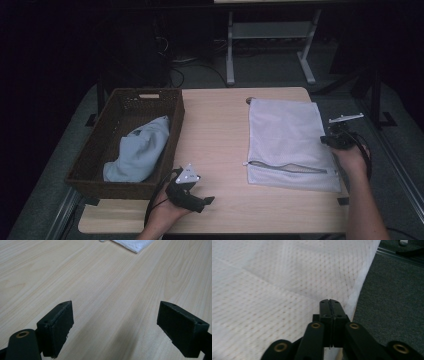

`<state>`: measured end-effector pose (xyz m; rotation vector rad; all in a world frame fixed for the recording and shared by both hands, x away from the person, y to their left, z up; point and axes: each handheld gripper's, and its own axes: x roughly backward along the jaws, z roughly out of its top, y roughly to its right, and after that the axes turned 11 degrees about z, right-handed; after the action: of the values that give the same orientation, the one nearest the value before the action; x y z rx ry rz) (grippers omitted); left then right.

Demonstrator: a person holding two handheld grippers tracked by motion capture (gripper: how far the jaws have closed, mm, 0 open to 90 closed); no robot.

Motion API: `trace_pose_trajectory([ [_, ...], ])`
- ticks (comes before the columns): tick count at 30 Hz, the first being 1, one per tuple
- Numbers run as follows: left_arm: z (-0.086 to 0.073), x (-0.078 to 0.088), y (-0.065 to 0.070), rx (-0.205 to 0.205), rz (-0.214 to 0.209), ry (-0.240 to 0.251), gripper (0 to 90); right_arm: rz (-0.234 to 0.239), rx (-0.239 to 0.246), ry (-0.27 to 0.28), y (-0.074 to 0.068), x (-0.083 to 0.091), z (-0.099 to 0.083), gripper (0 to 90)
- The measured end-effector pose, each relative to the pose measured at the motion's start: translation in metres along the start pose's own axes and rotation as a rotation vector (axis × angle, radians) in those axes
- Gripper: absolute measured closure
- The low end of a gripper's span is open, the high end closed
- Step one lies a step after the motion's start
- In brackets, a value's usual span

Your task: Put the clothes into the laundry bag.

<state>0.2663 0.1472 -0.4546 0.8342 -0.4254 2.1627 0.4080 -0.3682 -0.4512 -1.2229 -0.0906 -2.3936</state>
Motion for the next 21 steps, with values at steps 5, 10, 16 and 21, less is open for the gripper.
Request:
trace_pose_trajectory([
  [5,0.0,-0.001,0.0,0.0,0.002,-0.002,13.1,0.033,0.009,0.037,-0.013,0.012,-0.001,73.4],
  [10,0.001,-0.001,0.0,-0.006,0.005,-0.005,13.1,0.072,0.038,0.045,-0.028,0.021,-0.009,60.5],
  [16,0.0,0.0,0.001,-0.002,0.004,-0.003,13.2,0.106,0.05,0.076,-0.041,0.033,-0.021,46.5],
  [21,0.001,0.0,0.0,0.003,-0.002,-0.01,13.8,0.118,0.093,0.086,-0.055,0.041,-0.031,40.6],
])
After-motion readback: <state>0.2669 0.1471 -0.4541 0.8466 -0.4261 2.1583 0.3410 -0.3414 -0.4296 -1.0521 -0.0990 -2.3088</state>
